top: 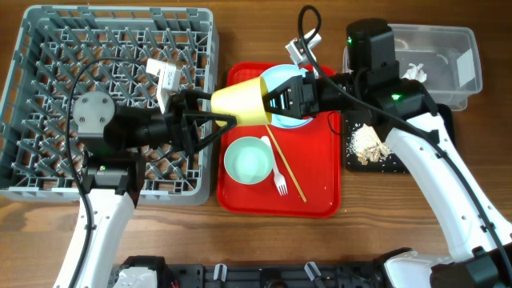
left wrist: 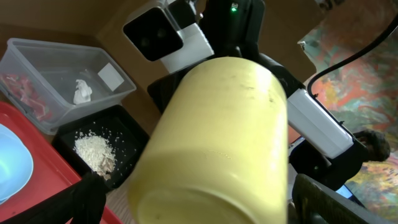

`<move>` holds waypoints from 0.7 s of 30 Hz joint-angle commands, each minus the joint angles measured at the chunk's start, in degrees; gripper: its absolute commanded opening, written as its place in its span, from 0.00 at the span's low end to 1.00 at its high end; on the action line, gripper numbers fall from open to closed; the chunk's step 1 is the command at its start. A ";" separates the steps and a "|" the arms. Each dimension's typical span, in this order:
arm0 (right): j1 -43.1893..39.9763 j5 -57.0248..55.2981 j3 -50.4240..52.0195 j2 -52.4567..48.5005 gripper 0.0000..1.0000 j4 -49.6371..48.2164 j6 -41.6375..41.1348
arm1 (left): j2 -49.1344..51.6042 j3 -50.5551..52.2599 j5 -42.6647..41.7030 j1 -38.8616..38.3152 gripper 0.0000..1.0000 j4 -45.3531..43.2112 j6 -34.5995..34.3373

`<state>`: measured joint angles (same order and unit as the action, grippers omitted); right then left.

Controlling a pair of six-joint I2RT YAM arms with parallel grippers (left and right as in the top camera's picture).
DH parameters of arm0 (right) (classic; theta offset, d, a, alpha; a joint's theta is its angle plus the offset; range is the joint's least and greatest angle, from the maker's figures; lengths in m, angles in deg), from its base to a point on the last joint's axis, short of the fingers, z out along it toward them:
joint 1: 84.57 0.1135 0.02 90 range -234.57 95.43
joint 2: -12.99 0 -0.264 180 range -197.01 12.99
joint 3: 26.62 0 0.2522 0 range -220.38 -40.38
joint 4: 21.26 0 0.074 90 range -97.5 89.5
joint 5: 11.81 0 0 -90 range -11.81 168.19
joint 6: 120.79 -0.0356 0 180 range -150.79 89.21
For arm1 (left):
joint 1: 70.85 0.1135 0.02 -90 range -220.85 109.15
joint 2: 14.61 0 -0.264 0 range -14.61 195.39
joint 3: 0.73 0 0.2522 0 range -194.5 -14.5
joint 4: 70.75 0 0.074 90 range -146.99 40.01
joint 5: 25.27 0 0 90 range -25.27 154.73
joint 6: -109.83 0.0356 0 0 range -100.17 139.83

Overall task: Sort waste into correct bins and load items into the dishwasher rack
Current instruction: 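Grasp the yellow cup with the left gripper and release the right gripper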

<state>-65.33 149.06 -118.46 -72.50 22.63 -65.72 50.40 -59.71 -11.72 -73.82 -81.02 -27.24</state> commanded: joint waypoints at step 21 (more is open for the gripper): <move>0.09 1.55 -0.17 -0.57 0.05 -0.50 -1.22 | 2.10 -0.83 0.79 -0.33 0.72 -7.50 -4.46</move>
<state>-65.44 149.65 -118.46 -72.94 22.24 -66.99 51.89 -59.73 -11.04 -73.93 -88.39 -30.87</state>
